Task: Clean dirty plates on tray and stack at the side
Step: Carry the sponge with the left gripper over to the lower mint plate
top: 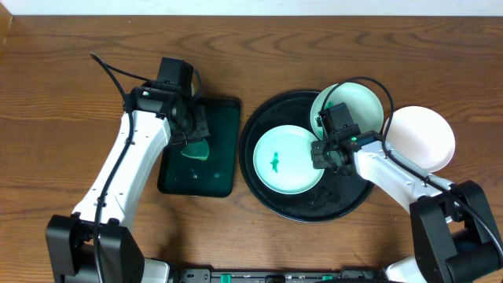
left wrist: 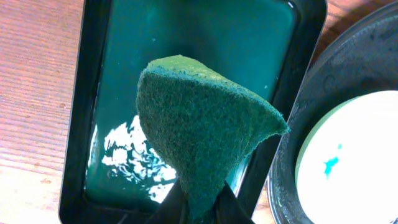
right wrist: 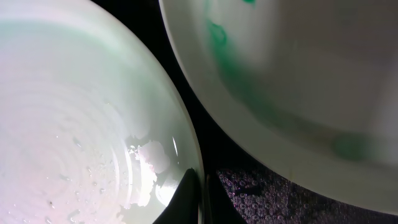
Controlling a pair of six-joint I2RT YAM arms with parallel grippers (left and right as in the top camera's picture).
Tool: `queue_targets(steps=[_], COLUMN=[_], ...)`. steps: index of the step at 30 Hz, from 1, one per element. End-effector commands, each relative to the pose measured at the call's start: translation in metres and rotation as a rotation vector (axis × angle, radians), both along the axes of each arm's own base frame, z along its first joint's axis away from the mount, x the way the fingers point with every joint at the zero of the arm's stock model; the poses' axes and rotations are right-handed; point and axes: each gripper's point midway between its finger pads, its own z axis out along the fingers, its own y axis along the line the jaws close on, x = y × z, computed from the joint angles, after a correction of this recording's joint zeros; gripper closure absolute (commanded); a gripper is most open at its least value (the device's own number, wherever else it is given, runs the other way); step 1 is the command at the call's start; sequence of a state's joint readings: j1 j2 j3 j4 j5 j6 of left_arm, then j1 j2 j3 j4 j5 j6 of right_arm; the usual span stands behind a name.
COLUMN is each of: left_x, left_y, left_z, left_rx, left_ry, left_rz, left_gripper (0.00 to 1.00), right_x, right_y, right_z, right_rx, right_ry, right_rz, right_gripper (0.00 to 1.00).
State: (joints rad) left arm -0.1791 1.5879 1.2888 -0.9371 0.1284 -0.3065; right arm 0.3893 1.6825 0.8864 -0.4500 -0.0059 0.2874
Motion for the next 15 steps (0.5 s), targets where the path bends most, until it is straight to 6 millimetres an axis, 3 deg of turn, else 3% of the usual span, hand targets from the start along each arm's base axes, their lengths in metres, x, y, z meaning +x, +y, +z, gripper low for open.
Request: queue_targets(steps=[1,15], left_x=[-0.003,-0.004], left_y=[0.000,-0.012], left_z=[-0.004,-0.007], left_rx=[0.011,0.008], left_ry=[0.010,0.003], left_rz=[-0.011,-0.036], left_gripper=[0.92,0.93], right_x=[-0.005,-0.005], right_y=[0.002,0.002], right_z=[-0.004,-0.004], right_rx=[-0.001,-0.001], right_ry=[0.020,0.020], right_rz=[0.019,0.019], right_gripper=[0.99,0.99])
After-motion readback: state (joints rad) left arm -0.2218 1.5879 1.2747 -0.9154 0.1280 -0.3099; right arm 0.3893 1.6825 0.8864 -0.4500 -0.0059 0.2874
